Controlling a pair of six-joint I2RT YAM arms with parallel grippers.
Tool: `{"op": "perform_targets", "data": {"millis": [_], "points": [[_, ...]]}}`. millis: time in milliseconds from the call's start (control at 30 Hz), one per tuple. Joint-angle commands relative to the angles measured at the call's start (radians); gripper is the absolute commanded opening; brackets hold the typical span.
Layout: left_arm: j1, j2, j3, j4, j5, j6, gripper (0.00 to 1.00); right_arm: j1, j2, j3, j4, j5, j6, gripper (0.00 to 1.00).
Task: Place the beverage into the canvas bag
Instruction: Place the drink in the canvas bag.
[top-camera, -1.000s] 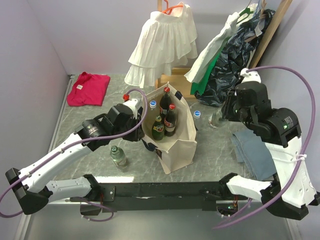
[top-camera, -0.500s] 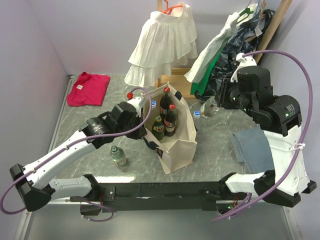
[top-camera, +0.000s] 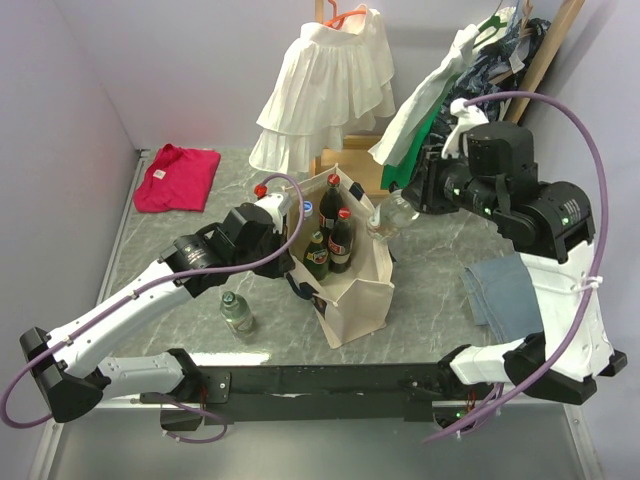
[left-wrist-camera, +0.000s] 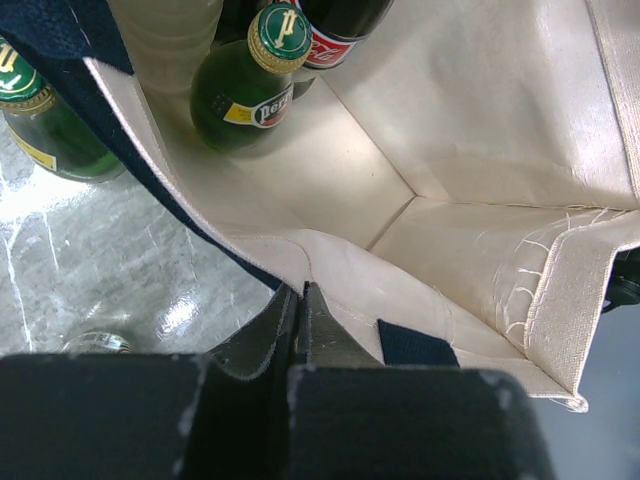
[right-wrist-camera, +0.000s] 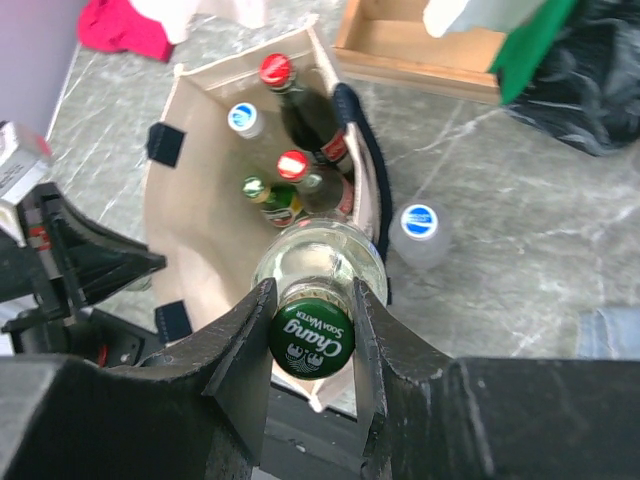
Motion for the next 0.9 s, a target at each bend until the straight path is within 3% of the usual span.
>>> {"op": "perform_targets", "data": {"millis": [0, 433, 867], "points": [[-0.001, -0.009, 0.029, 0.006, -0.016, 0.025, 0.01, 0.044, -0.003, 0.046, 0.204, -0.036, 0.006, 0.0], [-0.001, -0.001, 0.037, 0.006, -0.03, 0.037, 0.01, 0.15, 0.06, 0.032, 0.19, 0.096, 0.02, 0.0], [-0.001, 0.004, 0.04, 0.005, -0.04, 0.045, 0.01, 0.224, 0.08, -0.101, 0.225, 0.216, 0.05, 0.0]]}}
